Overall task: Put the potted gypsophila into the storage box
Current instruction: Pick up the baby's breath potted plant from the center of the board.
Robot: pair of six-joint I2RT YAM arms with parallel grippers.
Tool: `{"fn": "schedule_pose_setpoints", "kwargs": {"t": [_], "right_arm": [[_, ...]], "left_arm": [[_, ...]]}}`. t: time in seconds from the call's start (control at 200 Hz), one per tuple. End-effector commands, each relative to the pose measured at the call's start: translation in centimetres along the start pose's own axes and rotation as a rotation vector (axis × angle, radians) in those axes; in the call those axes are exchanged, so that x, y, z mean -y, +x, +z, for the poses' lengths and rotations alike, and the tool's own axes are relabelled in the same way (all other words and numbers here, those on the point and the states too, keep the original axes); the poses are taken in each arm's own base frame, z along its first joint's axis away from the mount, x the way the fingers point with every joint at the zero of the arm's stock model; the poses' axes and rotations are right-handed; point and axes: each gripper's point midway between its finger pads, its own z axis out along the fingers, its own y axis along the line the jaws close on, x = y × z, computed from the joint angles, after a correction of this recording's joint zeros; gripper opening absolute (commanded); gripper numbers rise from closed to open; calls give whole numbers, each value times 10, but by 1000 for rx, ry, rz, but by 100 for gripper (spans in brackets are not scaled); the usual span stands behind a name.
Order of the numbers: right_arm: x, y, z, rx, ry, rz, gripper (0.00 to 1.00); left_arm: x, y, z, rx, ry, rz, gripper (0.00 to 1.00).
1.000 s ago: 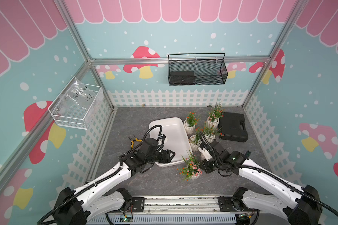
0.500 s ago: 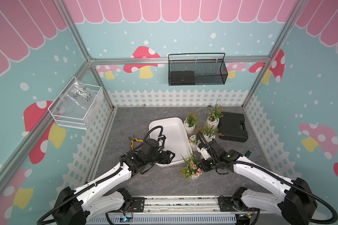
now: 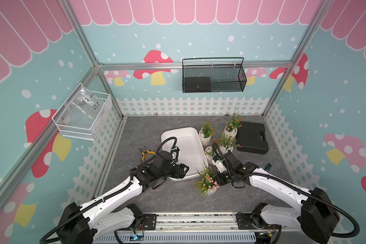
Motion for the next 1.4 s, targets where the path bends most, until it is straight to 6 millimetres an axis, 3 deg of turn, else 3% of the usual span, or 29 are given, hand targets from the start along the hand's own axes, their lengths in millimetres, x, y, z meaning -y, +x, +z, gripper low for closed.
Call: {"fn": "schedule_pose_setpoints", "kwargs": {"t": [0.0,0.585,1.391], "right_arm": [[3,10,6,-37,2,-3,22],[-1,5,-10,17,-2,-9,5],[5,17,11,-76,6,-11,20]], "left_arm": [[-1,2,-3,4,-13,19,74],[0,1,-3,4,-14,24,74],[1,4,4,-25,-11,31,77]]}}
